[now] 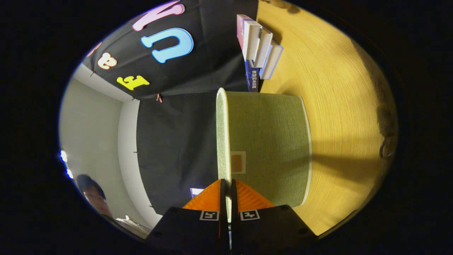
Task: Open the storage box then place both shoes into the box .Put the left shoe in first, then the right shoe, with the right side of both shoes facing outward in a uniform manner.
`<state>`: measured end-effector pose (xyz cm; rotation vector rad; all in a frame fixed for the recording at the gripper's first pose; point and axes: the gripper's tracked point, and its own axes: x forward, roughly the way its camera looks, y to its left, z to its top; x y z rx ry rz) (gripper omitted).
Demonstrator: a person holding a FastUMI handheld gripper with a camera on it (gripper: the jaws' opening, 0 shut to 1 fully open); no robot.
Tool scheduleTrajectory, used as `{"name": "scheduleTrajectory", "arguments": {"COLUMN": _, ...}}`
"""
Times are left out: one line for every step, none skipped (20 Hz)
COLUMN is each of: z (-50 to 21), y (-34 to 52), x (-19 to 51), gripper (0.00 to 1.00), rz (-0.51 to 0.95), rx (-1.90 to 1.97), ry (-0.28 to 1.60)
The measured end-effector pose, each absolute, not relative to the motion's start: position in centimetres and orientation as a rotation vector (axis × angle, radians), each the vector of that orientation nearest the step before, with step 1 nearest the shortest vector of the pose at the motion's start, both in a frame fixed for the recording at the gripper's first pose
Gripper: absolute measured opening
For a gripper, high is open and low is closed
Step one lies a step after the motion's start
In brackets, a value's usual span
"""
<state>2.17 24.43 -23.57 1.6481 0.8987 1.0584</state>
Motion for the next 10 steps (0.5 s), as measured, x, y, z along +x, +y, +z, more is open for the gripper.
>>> {"name": "scheduleTrajectory", "arguments": {"z": -23.2, "y": 24.3, "x": 2.2, "gripper": 0.07, "rz": 1.052, "rx": 1.641, "ry": 0.894}}
{"name": "scheduleTrajectory", "arguments": {"z": -22.8, "y": 24.0, "x": 2.2, "gripper": 0.07, "rz": 1.043, "rx": 1.631, "ry": 0.882}}
{"name": "scheduleTrajectory", "arguments": {"z": -22.2, "y": 23.7, "x": 2.3, "gripper": 0.05, "rz": 1.032, "rx": 1.620, "ry": 0.865}}
{"name": "scheduleTrajectory", "arguments": {"z": -21.3, "y": 23.3, "x": 2.2, "gripper": 0.05, "rz": 1.026, "rx": 1.610, "ry": 0.840}}
{"name": "scheduleTrajectory", "arguments": {"z": -20.5, "y": 23.1, "x": 2.2, "gripper": 0.05, "rz": 1.018, "rx": 1.593, "ry": 0.822}}
{"name": "scheduleTrajectory", "arguments": {"z": -19.7, "y": 23.0, "x": 2.0, "gripper": 0.05, "rz": 1.015, "rx": 1.584, "ry": 0.804}}
{"name": "scheduleTrajectory", "arguments": {"z": -18.8, "y": 22.9, "x": 2.1, "gripper": 0.05, "rz": 1.004, "rx": 1.578, "ry": 0.789}}
{"name": "scheduleTrajectory", "arguments": {"z": -17.8, "y": 22.8, "x": 2.4, "gripper": 0.05, "rz": 0.994, "rx": 1.573, "ry": 0.769}}
{"name": "scheduleTrajectory", "arguments": {"z": -16.9, "y": 22.8, "x": 2.6, "gripper": 0.05, "rz": 0.984, "rx": 1.561, "ry": 0.757}}
{"name": "scheduleTrajectory", "arguments": {"z": -16.2, "y": 22.9, "x": 2.8, "gripper": 0.05, "rz": 0.971, "rx": 1.537, "ry": 0.745}}
